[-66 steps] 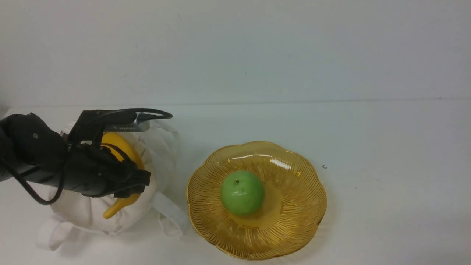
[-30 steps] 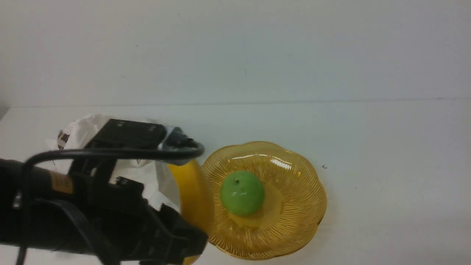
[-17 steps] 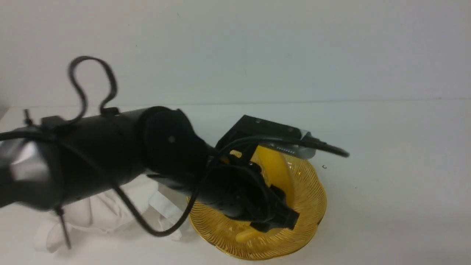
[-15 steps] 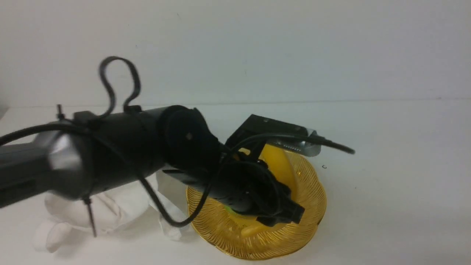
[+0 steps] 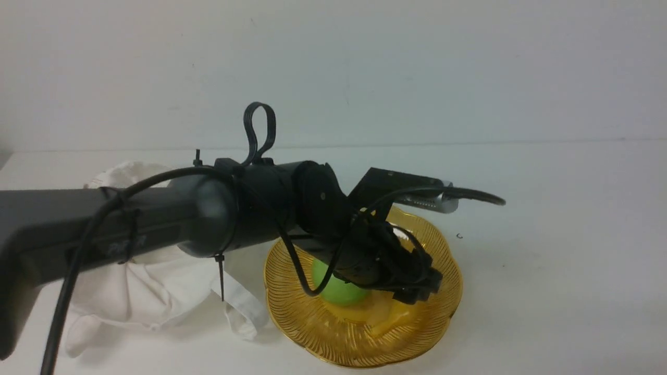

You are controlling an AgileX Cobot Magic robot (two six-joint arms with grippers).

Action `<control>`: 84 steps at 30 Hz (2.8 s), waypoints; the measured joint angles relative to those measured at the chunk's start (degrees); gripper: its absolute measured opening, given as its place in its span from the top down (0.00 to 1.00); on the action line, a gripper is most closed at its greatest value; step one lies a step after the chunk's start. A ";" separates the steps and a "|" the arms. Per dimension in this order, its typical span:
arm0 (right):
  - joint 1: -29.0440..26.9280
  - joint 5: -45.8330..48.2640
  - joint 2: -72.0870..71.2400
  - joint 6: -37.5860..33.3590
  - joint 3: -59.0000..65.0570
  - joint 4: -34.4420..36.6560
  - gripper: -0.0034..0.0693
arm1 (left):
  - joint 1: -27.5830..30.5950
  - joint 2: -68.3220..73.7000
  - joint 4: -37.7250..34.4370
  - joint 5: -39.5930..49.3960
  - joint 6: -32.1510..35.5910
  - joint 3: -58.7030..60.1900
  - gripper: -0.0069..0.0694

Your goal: Take the fruit out of the cloth bag on the white table and place them on a plate.

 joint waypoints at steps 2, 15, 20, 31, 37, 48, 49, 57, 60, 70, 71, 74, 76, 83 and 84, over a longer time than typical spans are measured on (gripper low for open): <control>0.00 0.00 0.00 0.00 0.00 0.00 0.97 | 0.87 -0.19 0.29 0.70 -0.17 -0.42 0.11; 0.00 0.00 0.00 0.00 0.00 0.00 0.97 | 8.57 -24.54 22.52 18.00 -11.38 -1.71 0.88; 0.00 0.00 0.00 0.00 0.00 0.00 0.97 | 8.57 -38.46 30.96 18.06 -19.56 2.17 0.92; 0.00 0.00 0.00 0.00 0.00 -0.05 0.97 | 8.57 -73.97 44.54 8.73 -35.21 28.21 0.92; 0.00 0.00 0.00 0.00 0.00 -0.05 0.97 | 8.57 -86.24 44.60 7.34 -36.87 36.17 0.92; 0.00 0.00 0.00 0.00 0.00 -0.05 0.97 | 8.57 -94.33 44.65 7.69 -36.99 39.87 0.92; 0.00 0.00 0.00 0.00 0.00 -0.05 0.97 | 8.57 -94.40 44.65 7.75 -36.99 39.88 0.92; 0.00 0.00 0.00 0.00 0.00 -0.05 0.97 | 8.78 -95.00 44.60 7.79 -36.93 40.13 0.92; 0.00 0.00 0.00 0.00 0.00 -0.05 0.97 | 11.04 -96.46 43.03 6.66 -35.29 41.76 0.92; 0.00 0.00 0.00 0.00 0.00 -0.05 0.97 | 31.73 -106.37 27.81 -6.14 -12.43 60.17 0.92; 0.00 0.00 0.00 0.00 0.00 -0.05 0.97 | 33.93 -107.76 27.45 -6.36 -11.52 62.64 0.92; 0.00 0.00 0.00 0.00 0.00 -0.05 0.97 | 36.14 -108.81 27.20 -6.35 -10.71 66.87 0.92; 0.00 0.00 0.00 0.00 0.00 -0.05 0.97 | 36.26 -108.81 27.26 -6.31 -10.59 68.93 0.92; 0.00 0.07 0.00 0.00 0.00 -0.05 0.97 | 36.45 -108.81 27.36 -6.06 -10.39 72.93 0.92; 0.00 0.07 0.00 0.00 0.00 -0.05 0.97 | 36.45 -108.81 27.36 -6.11 -10.39 72.93 0.92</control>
